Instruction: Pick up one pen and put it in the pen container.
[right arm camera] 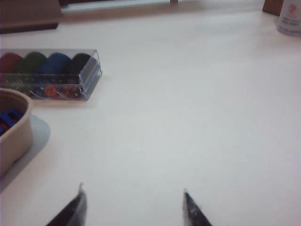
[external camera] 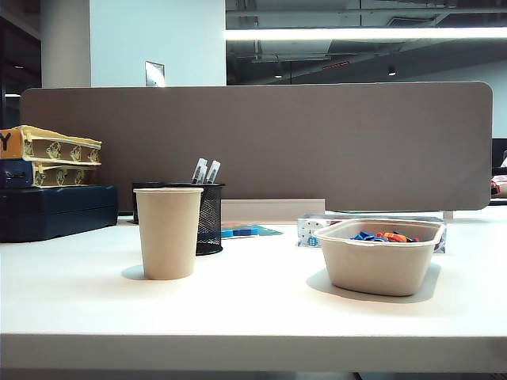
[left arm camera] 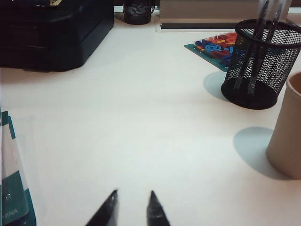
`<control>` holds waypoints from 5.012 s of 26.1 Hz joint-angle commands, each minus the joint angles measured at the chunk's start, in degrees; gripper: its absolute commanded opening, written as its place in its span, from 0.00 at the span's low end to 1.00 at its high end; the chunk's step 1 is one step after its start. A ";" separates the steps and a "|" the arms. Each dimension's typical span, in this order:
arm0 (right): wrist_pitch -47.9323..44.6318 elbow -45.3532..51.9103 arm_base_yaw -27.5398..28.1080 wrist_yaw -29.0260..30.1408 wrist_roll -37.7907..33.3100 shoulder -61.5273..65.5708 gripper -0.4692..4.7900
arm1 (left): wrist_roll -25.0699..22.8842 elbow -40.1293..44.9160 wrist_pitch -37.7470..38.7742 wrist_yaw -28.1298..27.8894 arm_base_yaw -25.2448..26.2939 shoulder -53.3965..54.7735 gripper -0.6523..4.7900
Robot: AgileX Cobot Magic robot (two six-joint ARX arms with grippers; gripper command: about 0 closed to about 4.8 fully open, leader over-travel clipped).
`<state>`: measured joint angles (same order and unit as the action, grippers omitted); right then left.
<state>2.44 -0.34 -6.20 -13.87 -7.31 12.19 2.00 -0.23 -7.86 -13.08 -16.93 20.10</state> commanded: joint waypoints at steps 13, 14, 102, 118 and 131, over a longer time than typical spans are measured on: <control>-0.50 0.28 0.00 0.02 -0.24 -0.09 0.57 | -0.02 -0.20 -0.37 0.24 0.11 -0.04 0.26; -0.50 0.28 0.00 0.02 -0.24 -0.09 0.57 | -0.02 -0.20 -0.37 0.24 0.11 -0.04 0.26; -0.92 0.28 3.21 -0.17 -0.22 -12.37 0.57 | -0.02 -0.20 0.52 0.26 14.01 -19.96 0.26; -0.92 0.28 3.21 -0.17 -0.22 -12.37 0.57 | -0.02 -0.20 0.52 0.26 14.01 -19.96 0.26; -0.92 0.28 3.21 -0.17 -0.22 -12.37 0.57 | -0.02 -0.20 0.52 0.26 14.01 -19.96 0.26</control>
<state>2.39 -0.34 -2.98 -13.91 -7.46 -0.03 2.00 -0.25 -6.63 -12.86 -2.85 0.10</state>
